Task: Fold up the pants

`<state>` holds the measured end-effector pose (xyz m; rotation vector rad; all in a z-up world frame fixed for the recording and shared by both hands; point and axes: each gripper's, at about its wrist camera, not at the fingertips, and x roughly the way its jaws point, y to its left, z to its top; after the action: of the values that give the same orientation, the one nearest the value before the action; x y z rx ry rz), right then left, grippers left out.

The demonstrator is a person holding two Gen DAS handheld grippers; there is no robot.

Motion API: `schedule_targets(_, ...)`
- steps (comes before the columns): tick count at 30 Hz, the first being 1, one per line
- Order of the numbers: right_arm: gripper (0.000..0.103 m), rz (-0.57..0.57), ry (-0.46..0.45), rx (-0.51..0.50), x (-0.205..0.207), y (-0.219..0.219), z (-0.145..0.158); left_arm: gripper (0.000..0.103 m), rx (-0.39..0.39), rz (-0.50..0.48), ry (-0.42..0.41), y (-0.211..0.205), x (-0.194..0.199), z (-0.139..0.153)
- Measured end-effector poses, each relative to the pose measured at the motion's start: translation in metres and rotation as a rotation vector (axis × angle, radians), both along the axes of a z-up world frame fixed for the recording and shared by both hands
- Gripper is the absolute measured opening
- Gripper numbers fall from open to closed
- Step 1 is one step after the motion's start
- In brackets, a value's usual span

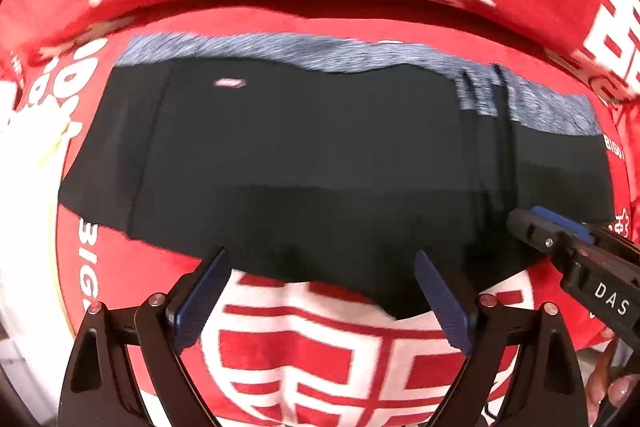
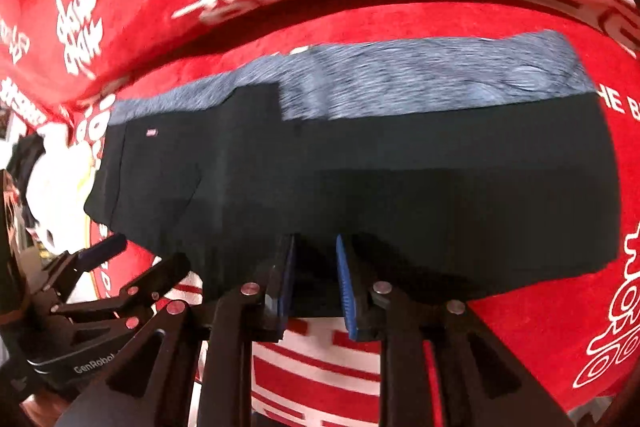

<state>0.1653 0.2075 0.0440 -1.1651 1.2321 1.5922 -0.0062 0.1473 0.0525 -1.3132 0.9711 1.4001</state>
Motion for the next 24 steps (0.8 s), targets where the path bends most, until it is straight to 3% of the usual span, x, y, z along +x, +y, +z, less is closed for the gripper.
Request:
schedule_targets(1, 0.043, 0.011, -0.019, 0.008, -0.005, -0.002, 0.001, 0.094, -0.003, 0.01, -0.002, -0.002, -0.005, -0.001)
schedule_targets(3, 0.046, 0.022, -0.042, 0.014, -0.013, -0.003, 0.002, 0.094, -0.009, 0.031, -0.005, -0.007, -0.014, -0.003)
schedule_targets(12, 0.046, 0.082, -0.135, 0.029, -0.028, -0.012, 0.009, 0.094, -0.017, 0.064, -0.018, -0.012, -0.026, -0.009)
schedule_targets(24, 0.046, 0.132, -0.099, -0.012, -0.054, -0.025, 0.006, 0.094, -0.012, 0.062, -0.012, -0.012, -0.041, -0.007)
